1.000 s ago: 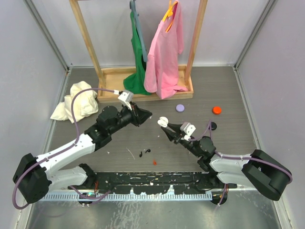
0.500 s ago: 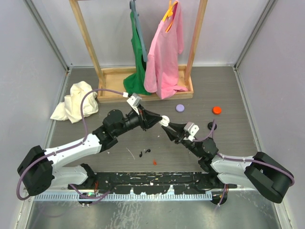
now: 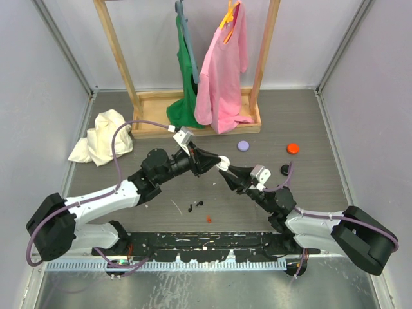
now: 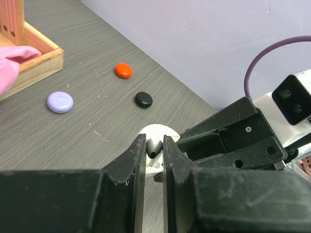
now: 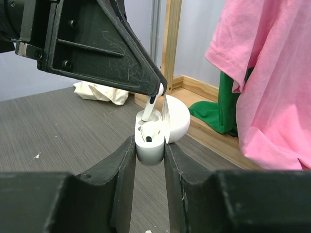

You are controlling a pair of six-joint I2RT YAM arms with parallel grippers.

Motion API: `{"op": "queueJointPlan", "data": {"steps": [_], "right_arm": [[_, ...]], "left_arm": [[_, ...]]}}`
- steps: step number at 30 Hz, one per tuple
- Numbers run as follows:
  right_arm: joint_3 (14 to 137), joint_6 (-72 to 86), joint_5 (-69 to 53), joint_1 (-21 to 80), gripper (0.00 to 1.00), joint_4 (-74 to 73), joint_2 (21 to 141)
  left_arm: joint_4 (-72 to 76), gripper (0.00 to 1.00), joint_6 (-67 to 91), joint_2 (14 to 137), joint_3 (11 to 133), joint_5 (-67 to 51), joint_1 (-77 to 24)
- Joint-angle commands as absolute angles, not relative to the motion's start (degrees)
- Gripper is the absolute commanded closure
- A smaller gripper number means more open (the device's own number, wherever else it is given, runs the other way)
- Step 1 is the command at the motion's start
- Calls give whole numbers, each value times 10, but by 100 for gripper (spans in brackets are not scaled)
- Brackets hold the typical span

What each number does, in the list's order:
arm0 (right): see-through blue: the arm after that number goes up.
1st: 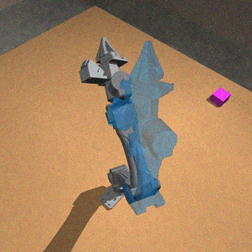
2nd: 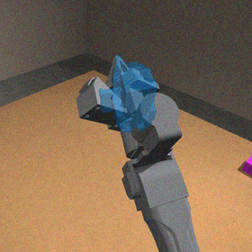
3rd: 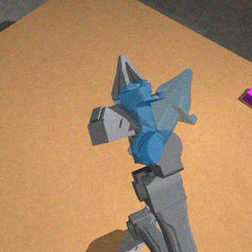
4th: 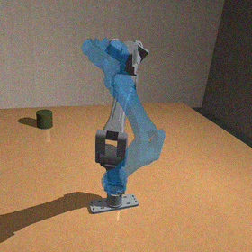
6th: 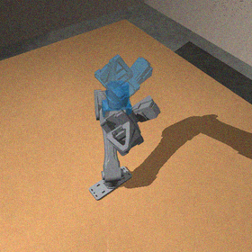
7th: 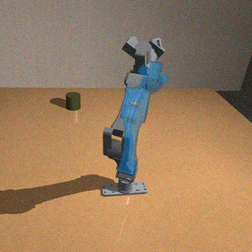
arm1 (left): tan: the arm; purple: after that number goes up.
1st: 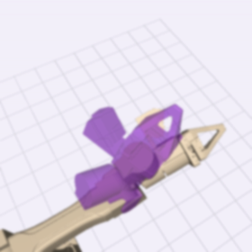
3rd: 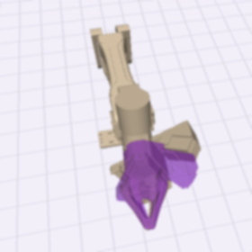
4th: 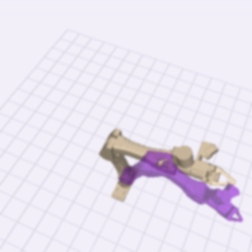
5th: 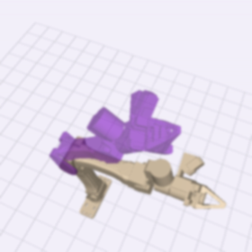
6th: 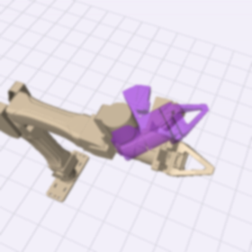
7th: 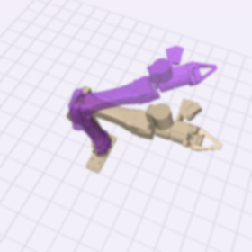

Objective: Insert the wireless bluetooth earbuds into the charging case
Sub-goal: Place the earbud in the charging case.

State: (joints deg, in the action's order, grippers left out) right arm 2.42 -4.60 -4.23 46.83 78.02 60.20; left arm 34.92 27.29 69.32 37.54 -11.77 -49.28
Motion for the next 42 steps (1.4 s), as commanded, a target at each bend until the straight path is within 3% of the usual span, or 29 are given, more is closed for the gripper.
{"op": "queueJointPlan", "data": {"steps": [1,29,33,37,42], "right_arm": [[25,-39,-50,471,99,832,592],[18,-39,-41,471,99,840,584],[18,-38,-45,470,99,839,583],[21,-39,-57,470,99,836,582],[24,-36,-72,470,99,835,587]], "left_arm": [[400,92,253,697,371,-110,-496],[340,90,261,690,378,-177,-501],[319,81,255,687,379,-159,-500],[297,64,251,668,378,-124,-501],[258,52,243,644,388,-118,-499]]}}
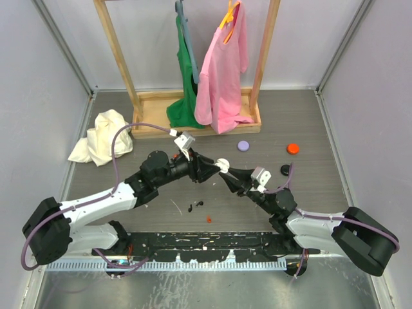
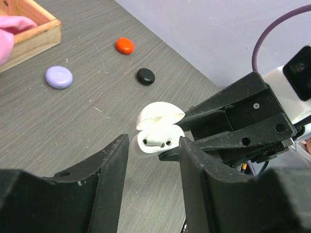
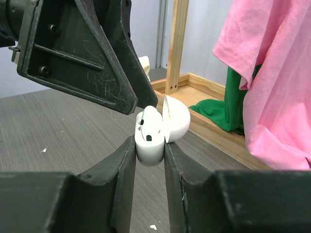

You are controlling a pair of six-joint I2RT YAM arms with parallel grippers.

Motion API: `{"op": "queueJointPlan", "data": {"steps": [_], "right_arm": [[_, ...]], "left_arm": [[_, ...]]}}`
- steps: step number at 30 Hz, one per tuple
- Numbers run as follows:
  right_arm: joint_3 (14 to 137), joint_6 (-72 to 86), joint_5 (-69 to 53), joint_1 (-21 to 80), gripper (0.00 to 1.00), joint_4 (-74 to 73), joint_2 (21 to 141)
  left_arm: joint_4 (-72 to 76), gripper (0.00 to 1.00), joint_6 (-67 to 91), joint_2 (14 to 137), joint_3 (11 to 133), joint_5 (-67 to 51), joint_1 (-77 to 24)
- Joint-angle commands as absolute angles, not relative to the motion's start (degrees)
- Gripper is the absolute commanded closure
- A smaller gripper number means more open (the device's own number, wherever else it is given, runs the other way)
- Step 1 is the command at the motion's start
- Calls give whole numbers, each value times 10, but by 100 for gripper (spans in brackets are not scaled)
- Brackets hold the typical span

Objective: Insert the wireless bluetooth earbuds into the charging case
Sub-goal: Place the earbud in the charging case.

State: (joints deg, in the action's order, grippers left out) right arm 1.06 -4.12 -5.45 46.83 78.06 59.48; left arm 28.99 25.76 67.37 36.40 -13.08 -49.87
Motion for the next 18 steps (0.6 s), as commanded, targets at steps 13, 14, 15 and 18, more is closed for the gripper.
{"op": "queueJointPlan", "data": {"steps": [13,14,15,18], "right_arm": [[65,-33,-170,471,99,784,600],[71,-34,-180,470,99,774,601],[78,-32,-190,470,99,765,602],[93,-27,-213,470,99,754,609]], "left_arm": [[51,29,281,586,461,-218,-449],[51,28,291,588,461,-237,-442],[51,28,299,591,461,-257,-435],[48,28,315,601,462,-288,-421]]}}
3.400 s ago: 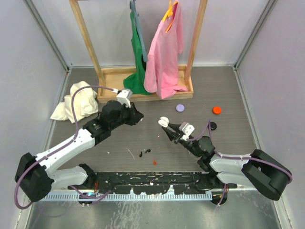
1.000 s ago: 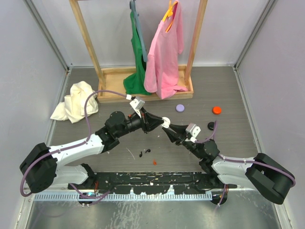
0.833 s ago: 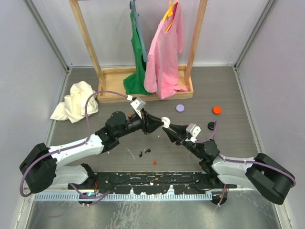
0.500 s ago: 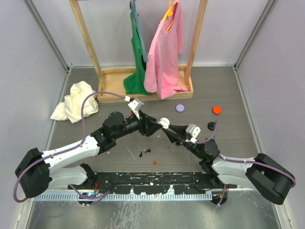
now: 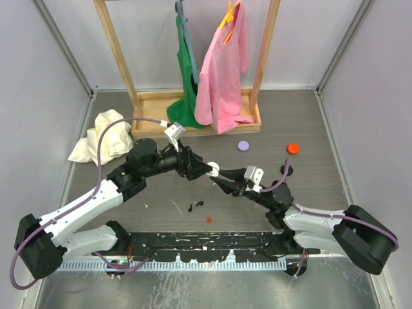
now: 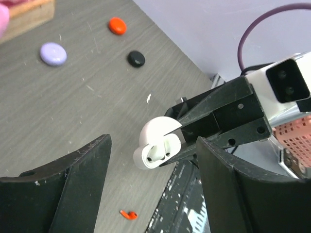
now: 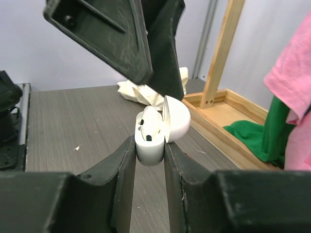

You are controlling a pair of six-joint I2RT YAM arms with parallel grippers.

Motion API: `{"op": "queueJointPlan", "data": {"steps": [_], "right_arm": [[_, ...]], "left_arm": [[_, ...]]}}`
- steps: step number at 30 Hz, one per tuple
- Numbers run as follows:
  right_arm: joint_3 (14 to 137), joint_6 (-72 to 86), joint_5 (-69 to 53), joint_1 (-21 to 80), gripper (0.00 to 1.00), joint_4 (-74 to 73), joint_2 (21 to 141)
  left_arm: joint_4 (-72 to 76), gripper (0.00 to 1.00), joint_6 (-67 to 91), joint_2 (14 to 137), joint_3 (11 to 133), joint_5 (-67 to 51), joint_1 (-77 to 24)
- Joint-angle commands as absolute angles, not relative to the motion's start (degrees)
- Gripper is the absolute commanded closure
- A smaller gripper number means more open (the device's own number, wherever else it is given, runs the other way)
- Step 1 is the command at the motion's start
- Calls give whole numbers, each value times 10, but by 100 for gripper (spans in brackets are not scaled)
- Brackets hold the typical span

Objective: Insert the wireless bluetooth earbuds into the charging case
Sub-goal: Place the earbud in the charging case, then close the charging case.

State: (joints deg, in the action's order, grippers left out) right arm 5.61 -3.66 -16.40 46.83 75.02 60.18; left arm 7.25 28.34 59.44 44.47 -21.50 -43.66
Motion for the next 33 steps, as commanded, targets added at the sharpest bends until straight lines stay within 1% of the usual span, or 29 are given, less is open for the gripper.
{"op": "queueJointPlan", "data": {"steps": [1,8,14,18,24,26,28,33], "right_arm": [[96,-25,-218,470,99,753,612],[118,-10,-250,471,99,748,635],[122,-1,-256,471,99,732,639],[124,7,-255,469,99,717,639],[133,22,-255,461,99,662,639],[132,31,-244,459,99,643,636],[136,41,-219,455,99,609,629],[163,68,-111,437,99,453,594]], "left_arm": [[47,27,318,605,462,-297,-418],[83,29,337,621,458,-365,-407],[127,36,353,613,443,-409,-397],[130,40,354,600,436,-431,-392],[143,41,352,578,422,-459,-391],[127,41,340,568,418,-442,-389],[76,39,314,558,422,-396,-386],[-96,33,249,546,448,-198,-383]]}}
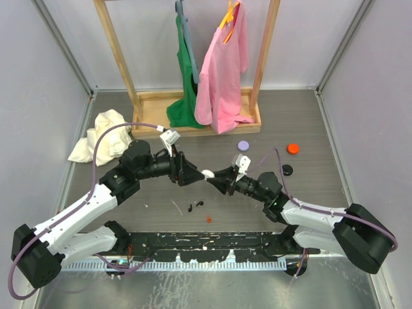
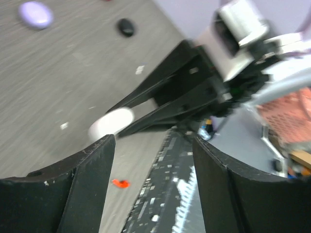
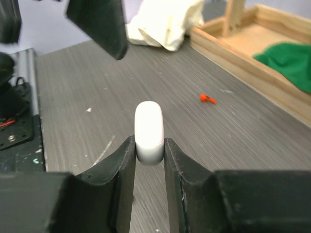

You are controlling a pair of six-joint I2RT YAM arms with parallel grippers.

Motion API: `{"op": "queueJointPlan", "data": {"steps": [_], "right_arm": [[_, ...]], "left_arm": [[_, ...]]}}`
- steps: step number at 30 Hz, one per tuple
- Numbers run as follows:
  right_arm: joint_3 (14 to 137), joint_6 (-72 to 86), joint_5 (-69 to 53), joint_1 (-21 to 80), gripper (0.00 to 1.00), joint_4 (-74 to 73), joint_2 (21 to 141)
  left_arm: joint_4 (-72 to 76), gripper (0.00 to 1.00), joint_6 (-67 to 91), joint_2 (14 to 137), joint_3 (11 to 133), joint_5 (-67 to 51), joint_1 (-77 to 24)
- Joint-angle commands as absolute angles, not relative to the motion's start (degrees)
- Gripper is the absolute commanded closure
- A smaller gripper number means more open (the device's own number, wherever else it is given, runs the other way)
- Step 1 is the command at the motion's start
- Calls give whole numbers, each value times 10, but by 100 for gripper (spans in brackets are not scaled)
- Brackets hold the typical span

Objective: Insert the wireless bluetooth earbuds into the charging case
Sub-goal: Close the charging case, then place the charging case at the center of the board.

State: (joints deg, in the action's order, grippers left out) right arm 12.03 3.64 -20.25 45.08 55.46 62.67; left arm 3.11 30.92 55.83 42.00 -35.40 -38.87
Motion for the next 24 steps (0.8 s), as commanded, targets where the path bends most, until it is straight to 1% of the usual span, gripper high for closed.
{"op": "queueJointPlan", "data": {"steps": [1,5,7,10,14,19,21,24], "right_arm": [[169,78,-94,430,99,425,590],[194,147,-49,375,99,315,587],[208,182,-44,333,99,270,598],[223,222,-41,274,99,238,626],[233,268,-31,220,99,240,677],[260,321,-60,170,96,257,772],[275,333,-82,159,93,266,813],[295,344,-90,148,85,271,860]], "left_arm": [[-123,32,244,545,451,-153,-382],[-206,28,226,549,454,4,-382],[-222,25,224,551,446,79,-382],[-217,20,227,549,419,153,-382],[-162,16,227,549,368,205,-382],[-104,14,212,555,322,241,-381],[-93,13,210,552,311,247,-381],[-86,13,208,543,301,241,-381]]}}
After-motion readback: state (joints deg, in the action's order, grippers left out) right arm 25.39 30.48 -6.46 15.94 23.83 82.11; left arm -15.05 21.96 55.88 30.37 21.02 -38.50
